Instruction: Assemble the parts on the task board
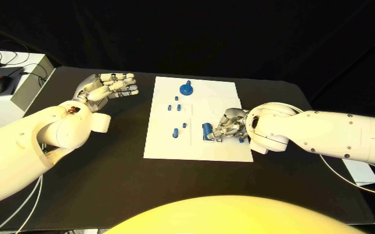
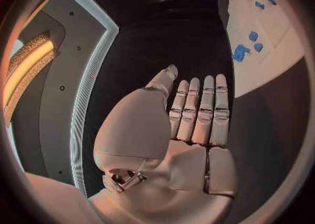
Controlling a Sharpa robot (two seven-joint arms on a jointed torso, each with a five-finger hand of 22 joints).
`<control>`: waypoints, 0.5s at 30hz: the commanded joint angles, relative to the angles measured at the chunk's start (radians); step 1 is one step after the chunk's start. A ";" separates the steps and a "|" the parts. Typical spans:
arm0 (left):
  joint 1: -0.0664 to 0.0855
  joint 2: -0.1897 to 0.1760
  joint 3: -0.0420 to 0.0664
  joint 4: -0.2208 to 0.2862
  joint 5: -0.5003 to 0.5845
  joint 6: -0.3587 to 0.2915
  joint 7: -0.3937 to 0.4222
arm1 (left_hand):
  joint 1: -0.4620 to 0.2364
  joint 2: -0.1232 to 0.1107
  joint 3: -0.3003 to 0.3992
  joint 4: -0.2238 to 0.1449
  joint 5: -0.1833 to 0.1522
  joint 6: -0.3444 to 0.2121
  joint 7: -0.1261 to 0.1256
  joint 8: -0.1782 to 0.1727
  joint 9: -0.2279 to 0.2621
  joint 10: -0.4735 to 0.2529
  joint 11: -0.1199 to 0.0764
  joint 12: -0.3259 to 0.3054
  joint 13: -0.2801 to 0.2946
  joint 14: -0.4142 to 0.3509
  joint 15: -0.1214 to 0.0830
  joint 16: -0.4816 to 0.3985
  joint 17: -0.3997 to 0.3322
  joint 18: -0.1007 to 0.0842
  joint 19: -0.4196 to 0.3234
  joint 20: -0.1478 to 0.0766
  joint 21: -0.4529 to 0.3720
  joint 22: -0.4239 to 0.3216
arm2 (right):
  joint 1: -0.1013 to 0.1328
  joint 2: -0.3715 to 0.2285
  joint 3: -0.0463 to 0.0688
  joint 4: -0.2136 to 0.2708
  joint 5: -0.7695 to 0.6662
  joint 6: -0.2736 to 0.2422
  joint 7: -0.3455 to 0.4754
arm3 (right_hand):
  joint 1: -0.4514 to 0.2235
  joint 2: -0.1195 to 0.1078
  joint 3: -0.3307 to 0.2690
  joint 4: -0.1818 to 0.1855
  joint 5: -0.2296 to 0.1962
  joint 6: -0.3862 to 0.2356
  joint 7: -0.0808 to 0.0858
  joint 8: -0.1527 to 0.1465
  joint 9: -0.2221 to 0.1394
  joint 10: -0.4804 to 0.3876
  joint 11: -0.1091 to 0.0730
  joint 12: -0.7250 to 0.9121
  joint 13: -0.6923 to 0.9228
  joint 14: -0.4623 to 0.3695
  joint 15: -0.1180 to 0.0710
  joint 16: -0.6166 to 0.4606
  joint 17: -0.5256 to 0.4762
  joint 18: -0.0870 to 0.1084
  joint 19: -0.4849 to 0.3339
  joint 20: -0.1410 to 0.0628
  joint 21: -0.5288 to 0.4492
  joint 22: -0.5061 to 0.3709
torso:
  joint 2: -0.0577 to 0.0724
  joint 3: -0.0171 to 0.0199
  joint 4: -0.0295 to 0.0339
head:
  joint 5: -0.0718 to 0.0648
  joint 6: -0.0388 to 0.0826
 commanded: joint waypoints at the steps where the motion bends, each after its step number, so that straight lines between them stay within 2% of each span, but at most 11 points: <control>1: -0.001 0.001 0.001 0.002 0.005 0.016 0.005 | 0.005 0.003 0.000 0.008 0.003 0.001 0.001 0.000 -0.001 -0.002 0.002 -0.001 -0.001 0.000 0.001 0.002 0.000 -0.011 0.007 0.000 0.002 -0.002 | 0.000 0.007 0.001 -0.006 -0.021 -0.015 -0.010 | -0.008 0.011 -0.001 0.011 0.000 0.002 -0.008 0.005 0.001 0.007 0.000 0.007 0.002 0.002 -0.003 0.006 0.002 -0.019 0.081 -0.004 0.008 0.178 | 0.000 0.0006 -0.0005 | 0.001 0.000; 5: -0.002 0.001 0.001 0.002 0.005 0.016 0.004 | 0.005 0.003 0.000 0.008 0.003 0.001 0.001 0.000 -0.001 -0.002 0.002 -0.001 -0.001 0.000 0.001 0.002 0.000 -0.011 0.007 0.000 0.002 -0.002 | 0.000 0.017 0.001 -0.011 -0.020 -0.009 -0.009 | -0.008 0.005 -0.004 0.010 -0.001 0.004 -0.009 0.007 0.002 0.008 0.000 0.007 0.003 0.002 -0.003 0.008 0.003 -0.019 0.081 -0.005 0.009 0.178 | 0.000 0.0001 -0.0019 | 0.003 0.000; 8: -0.002 0.001 0.001 0.002 0.006 0.017 0.004 | 0.005 0.003 0.000 0.008 0.003 0.001 0.001 0.000 -0.001 -0.002 0.002 -0.001 -0.001 0.000 0.001 0.002 0.000 -0.011 0.007 0.000 0.002 -0.002 | 0.000 0.021 0.001 -0.014 -0.020 0.005 -0.012 | -0.007 0.002 -0.005 0.009 -0.003 0.003 -0.009 0.007 0.003 0.007 0.000 0.006 0.003 0.002 -0.003 0.007 0.003 -0.019 0.081 -0.005 0.009 0.178 | 0.000 -0.0001 -0.0007 | 0.003 0.000; 15: -0.002 -0.001 0.001 0.002 0.006 0.017 0.002 | 0.005 0.003 0.000 0.008 0.003 0.001 0.001 0.000 -0.001 -0.002 0.002 -0.001 -0.001 0.000 0.001 0.002 0.000 -0.011 0.007 0.000 0.002 -0.002 | -0.003 0.021 0.001 -0.024 -0.019 0.046 -0.019 | 0.016 -0.018 -0.003 -0.017 -0.006 0.002 -0.009 0.006 0.003 0.005 0.000 0.003 0.003 0.001 -0.003 0.005 0.001 -0.019 0.080 -0.005 0.006 0.178 | 0.000 -0.0009 -0.0010 | 0.002 0.000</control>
